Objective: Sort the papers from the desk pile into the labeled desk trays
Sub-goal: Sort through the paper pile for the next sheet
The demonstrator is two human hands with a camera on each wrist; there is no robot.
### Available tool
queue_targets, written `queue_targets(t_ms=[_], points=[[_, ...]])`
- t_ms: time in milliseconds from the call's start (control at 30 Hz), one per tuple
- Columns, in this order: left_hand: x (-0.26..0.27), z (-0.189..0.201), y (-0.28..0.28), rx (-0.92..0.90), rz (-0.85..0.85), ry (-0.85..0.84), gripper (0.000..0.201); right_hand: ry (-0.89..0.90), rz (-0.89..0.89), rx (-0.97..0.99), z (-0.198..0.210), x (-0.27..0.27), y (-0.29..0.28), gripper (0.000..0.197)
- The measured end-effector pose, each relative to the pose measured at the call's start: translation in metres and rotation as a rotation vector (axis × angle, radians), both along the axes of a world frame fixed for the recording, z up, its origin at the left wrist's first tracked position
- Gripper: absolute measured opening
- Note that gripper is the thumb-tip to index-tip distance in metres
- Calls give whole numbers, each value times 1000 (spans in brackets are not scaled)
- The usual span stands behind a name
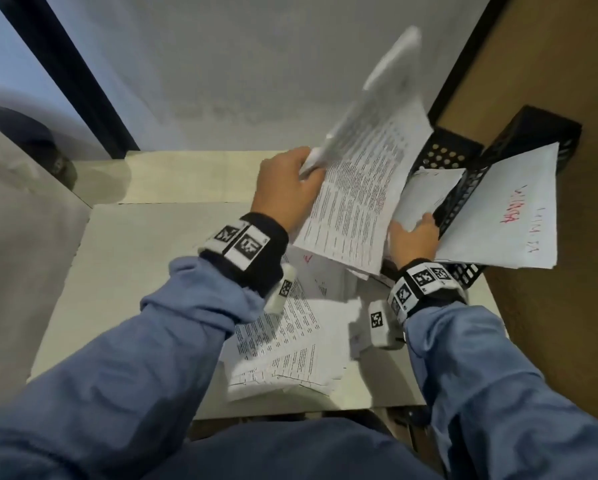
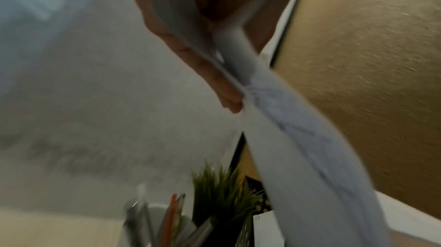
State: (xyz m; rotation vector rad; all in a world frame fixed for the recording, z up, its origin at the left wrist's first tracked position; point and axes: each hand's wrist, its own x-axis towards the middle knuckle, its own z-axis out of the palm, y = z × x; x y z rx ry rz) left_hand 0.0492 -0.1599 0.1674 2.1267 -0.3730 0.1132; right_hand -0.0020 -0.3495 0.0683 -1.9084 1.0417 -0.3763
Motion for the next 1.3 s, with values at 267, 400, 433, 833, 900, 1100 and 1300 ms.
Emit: queue_targets(t_ms=[267, 400, 433, 833, 900, 1100, 1300], points=[[18, 12, -66, 307, -106, -50, 17, 208, -140, 373, -13, 1, -8, 45], [20, 11, -91, 395, -127, -20, 18, 16, -61, 159, -4, 3, -15, 35], [21, 11, -97, 410, -136, -18, 18, -24, -33, 96, -1, 4, -18, 35], [8, 39, -150, 500, -220, -87, 18, 72, 121, -310, 47, 13, -32, 29], [1, 43, -156, 460, -225, -75, 18, 99, 182, -311, 51, 15, -34, 27], [2, 54, -160, 406, -194, -113, 20, 48, 174, -319, 72, 12, -43, 30], [11, 29, -163, 418, -198, 22, 18, -26, 174, -349, 83, 6, -34, 35]])
